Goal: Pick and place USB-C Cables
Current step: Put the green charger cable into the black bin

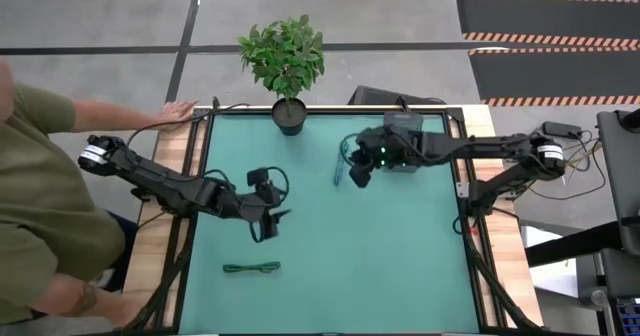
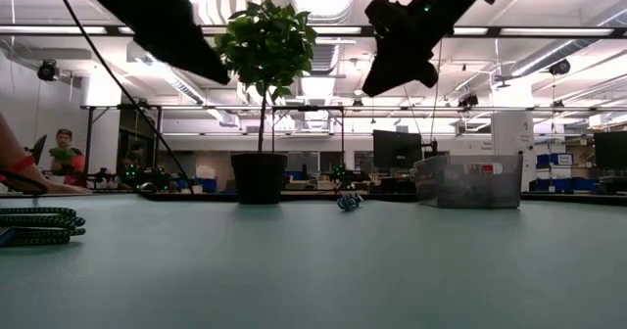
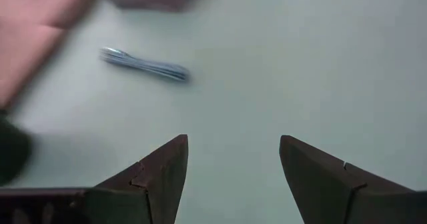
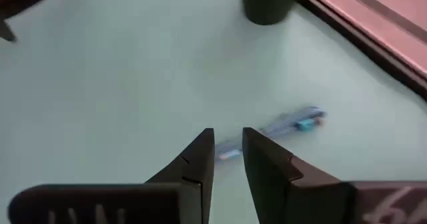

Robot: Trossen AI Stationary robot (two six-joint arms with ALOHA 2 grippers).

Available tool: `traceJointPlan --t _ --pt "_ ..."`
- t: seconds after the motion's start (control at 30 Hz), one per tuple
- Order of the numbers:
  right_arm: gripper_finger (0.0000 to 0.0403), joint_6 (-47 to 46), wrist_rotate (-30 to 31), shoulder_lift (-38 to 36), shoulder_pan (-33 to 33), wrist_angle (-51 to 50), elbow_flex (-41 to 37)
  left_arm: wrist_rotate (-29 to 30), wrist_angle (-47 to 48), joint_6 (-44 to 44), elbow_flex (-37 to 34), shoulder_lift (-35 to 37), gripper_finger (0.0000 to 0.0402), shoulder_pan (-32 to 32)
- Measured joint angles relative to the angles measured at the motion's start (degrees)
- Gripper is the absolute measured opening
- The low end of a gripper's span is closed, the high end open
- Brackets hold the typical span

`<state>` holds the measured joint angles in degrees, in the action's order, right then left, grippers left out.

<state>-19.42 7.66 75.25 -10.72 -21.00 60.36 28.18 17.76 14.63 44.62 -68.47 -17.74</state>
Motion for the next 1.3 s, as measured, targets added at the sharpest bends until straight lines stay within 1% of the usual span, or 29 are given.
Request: traceJointPlan --t 0.13,0.2,0.3,0.47,0.53,0.63,0.73,0.83,1.1,1.3 --pt "0.0063 0.0 -0.1 -0.6 2.6 9.1 -5.2 -12.1 1.9 2.2 0.0 0.0 0.0221 -1.1" --pt "0.0063 0.0 0.0 -0.7 3.6 13.5 -7.4 -14.9 3.0 5.4 0.0 0.0 0.0221 -2.4" --pt "0.0063 0.1 0.0 -0.5 5.2 18.3 -9.6 -17.3 6.0 11.0 0.0 0.0 0.0221 -5.0" --pt "0.0063 0.0 0.0 -0.5 7.6 24.6 -12.9 -18.1 8.9 19.6 0.0 -1.2 0.0221 -11.6" --pt "0.0063 0.0 0.0 -0.5 8.4 26.7 -13.9 -17.0 8.3 22.2 0.2 -3.0 0.0221 -14.0" --pt "0.0063 0.0 0.0 -0.5 9.5 28.5 -14.7 -16.9 8.5 24.1 1.7 -7.4 0.0221 -16.1" --pt "0.0063 0.0 0.0 -0.3 10.4 29.2 -15.0 -20.2 9.1 24.1 3.2 -11.6 0.0221 -18.0" --pt "0.0064 0.0 0.0 -0.2 10.9 29.0 -15.0 -22.2 11.2 24.1 3.6 -13.5 0.0221 -19.2" --pt "0.0062 0.0 0.0 -0.2 10.9 29.0 -15.1 -23.4 12.3 25.0 1.6 -16.2 0.0221 -19.8" --pt "0.0065 0.0 0.0 -0.2 11.2 28.7 -15.1 -23.8 12.3 25.5 1.4 -19.9 0.0221 -20.7"
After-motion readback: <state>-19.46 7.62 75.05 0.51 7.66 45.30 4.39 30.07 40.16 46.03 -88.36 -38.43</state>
